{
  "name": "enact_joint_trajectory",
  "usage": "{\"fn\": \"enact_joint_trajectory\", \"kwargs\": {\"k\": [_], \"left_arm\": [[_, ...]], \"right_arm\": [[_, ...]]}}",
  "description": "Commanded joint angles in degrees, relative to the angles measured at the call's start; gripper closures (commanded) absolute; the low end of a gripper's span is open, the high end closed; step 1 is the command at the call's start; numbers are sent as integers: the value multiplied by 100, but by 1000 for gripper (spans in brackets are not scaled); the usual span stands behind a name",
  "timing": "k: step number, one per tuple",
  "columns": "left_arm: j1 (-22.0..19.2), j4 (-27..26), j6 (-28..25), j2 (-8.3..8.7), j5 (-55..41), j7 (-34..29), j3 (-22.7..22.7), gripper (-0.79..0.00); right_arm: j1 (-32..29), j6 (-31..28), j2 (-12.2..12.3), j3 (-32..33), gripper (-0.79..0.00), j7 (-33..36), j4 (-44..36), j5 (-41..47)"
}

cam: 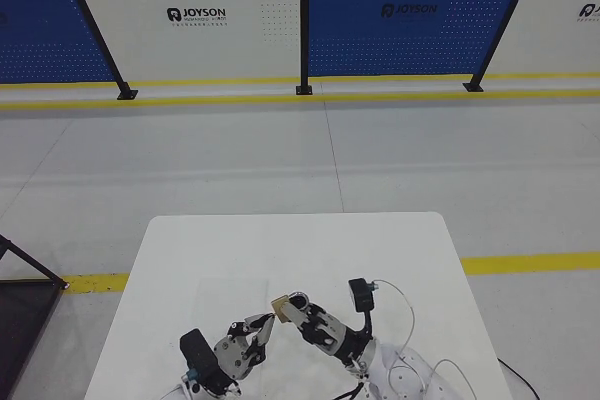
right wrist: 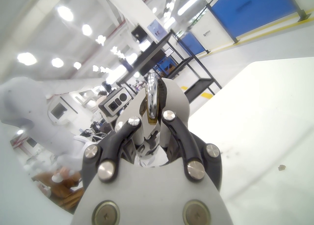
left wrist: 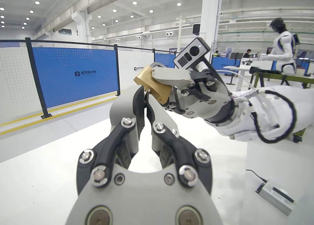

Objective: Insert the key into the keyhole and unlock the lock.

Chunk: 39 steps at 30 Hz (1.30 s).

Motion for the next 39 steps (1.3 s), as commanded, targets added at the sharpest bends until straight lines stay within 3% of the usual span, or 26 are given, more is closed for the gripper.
{"fn": "enact_joint_trajectory", "kwargs": {"k": [1, 11, 18, 20, 27, 32, 35, 39], "left_arm": [[-10, 7, 177, -3, 80, 81, 31, 0], [-83, 79, 832, 11, 563, 331, 117, 0], [-60, 89, 710, 32, 403, 384, 168, -12], [-33, 50, 416, 45, 108, 314, 148, -773], [257, -214, -1428, 174, -1332, -401, -186, -785], [565, -208, -3387, 381, -3409, -1903, -743, -785], [666, -316, -3435, 565, -4757, -3022, -851, -785], [714, -391, -3435, 937, -6990, -4917, -1158, -785]], "right_arm": [[1, 4, 4, 9, 0, 24, -2, 25], [-7, 10, 20, 26, 0, 117, -22, 130], [-4, 21, 26, 38, 0, 136, -30, 155], [2, 41, 28, 70, 0, 88, -30, 129], [-22, 100, 32, 212, 0, -173, -20, -24], [197, 396, 22, 179, 0, 190, 208, 124], [499, 781, -16, 3, 0, 723, 451, 366], [1099, 1365, -119, -435, 0, 1762, 952, 711]]}}
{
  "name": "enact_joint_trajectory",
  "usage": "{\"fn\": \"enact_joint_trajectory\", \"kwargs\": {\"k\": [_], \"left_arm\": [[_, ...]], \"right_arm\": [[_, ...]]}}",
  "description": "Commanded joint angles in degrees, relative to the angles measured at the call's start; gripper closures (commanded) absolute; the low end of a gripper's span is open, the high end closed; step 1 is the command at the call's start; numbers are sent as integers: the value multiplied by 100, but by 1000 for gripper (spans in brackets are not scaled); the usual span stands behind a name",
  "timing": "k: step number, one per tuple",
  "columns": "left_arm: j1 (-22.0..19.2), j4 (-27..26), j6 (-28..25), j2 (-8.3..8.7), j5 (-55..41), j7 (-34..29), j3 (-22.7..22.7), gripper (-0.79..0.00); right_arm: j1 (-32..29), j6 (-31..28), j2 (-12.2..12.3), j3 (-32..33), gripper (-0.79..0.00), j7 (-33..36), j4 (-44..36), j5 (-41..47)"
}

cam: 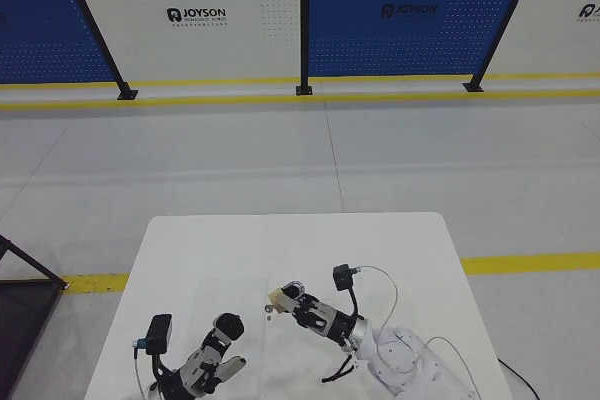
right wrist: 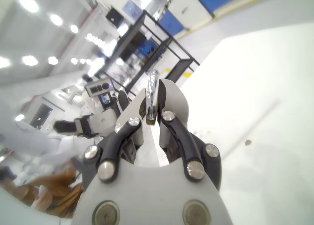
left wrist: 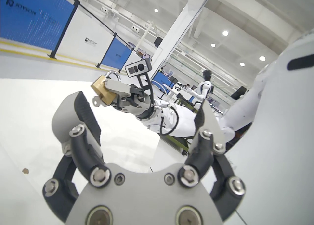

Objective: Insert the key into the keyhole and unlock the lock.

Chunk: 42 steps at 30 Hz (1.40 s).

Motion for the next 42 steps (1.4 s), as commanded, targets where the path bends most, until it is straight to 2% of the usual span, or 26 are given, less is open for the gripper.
{"fn": "enact_joint_trajectory", "kwargs": {"k": [1, 5, 8, 11, 18, 19, 20, 24, 27, 35, 39, 42], "left_arm": [[17, 23, 0, 178, -1296, -1060, -222, -785], [150, 219, 0, 499, -3015, -2655, -909, -785], [272, 389, 0, 616, -3739, -3262, -1305, -785], [332, 541, 0, 666, -4163, -3554, -1525, -785], [332, 541, 0, 666, -4163, -3554, -1525, -785], [332, 541, 0, 666, -4163, -3554, -1525, -785], [332, 541, 0, 666, -4163, -3554, -1525, -785], [332, 541, 0, 666, -4163, -3554, -1525, -785], [332, 541, 0, 666, -4163, -3554, -1525, -785], [332, 541, 0, 666, -4163, -3554, -1525, -785], [332, 541, 0, 666, -4163, -3554, -1525, -785], [332, 541, 0, 666, -4163, -3554, -1525, -785]], "right_arm": [[279, 264, -62, -238, 0, 459, 219, 114], [836, 761, -280, -949, 0, 1215, 751, 82], [1134, 1032, -475, -1423, 0, 1348, 1106, -35], [1346, 1226, -684, -1832, 0, 1312, 1484, -118], [1741, 1489, -1148, -2404, 0, 902, 2349, -247], [1764, 1481, -1180, -2432, -77, 875, 2408, -243], [1809, 1461, -1237, -2477, -246, 831, 2508, -253], [1893, 1374, -1346, -2540, -409, 756, 2684, -275], [1927, 1312, -1378, -2561, -785, 734, 2731, -384], [1891, 1386, -1277, -2383, -785, 467, 2387, -954], [1701, 1451, -1044, -2035, -785, 337, 1726, -1355], [1386, 1478, -776, -1602, -785, 389, 951, -1687]]}}
